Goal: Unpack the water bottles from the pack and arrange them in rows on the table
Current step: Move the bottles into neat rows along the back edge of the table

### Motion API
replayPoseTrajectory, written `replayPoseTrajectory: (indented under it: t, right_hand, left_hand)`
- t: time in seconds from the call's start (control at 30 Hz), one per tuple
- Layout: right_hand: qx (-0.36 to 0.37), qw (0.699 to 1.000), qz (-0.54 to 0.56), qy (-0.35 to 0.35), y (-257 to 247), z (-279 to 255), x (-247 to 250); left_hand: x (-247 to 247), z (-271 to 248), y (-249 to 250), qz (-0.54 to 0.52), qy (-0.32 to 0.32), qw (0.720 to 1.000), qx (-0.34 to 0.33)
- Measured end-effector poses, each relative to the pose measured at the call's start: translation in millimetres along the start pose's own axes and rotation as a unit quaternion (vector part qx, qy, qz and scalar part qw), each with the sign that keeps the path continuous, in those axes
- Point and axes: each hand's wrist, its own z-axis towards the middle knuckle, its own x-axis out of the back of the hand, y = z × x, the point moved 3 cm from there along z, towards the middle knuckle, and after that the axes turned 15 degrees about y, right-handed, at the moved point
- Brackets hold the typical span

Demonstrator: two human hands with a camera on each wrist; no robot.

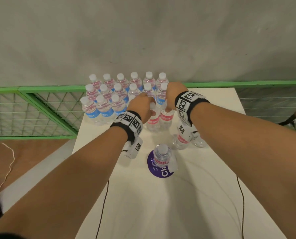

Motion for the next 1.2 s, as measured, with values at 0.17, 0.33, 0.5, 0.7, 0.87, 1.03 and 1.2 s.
replayPoseTrajectory:
  t: [0.17, 0.33, 0.5, 0.7, 0.87, 1.03, 1.2]
  right_hand:
    - [0.005, 1.000, -0.001, 0.016, 3, 10, -1]
    - [-0.014, 1.000, 0.024, -0.002, 5, 15, -2]
    - [-0.013, 1.000, 0.022, 0.000, 11, 17, -6]
    - [-0.008, 0.999, 0.018, 0.030, 5, 18, -10]
    - [-0.002, 1.000, 0.009, 0.023, 5, 18, -11]
    - [-0.004, 1.000, 0.010, 0.010, 6, 17, -12]
    - [-0.011, 1.000, 0.010, 0.003, 5, 17, -9]
  left_hand:
    - [10, 23, 5, 0.057, 0.008, 0.998, -0.041]
    - [13, 27, 4, 0.061, 0.009, 0.996, -0.065]
    - [24, 29, -2, -0.039, 0.033, 0.999, 0.017]
    - [14, 30, -1, 0.006, 0.036, 0.999, 0.020]
    - [16, 30, -4, -0.012, 0.022, 1.000, -0.009]
    - [18, 29, -4, -0.003, 0.015, 0.999, -0.035]
    - [10, 28, -3, 0.000, 0.012, 1.000, 0.003]
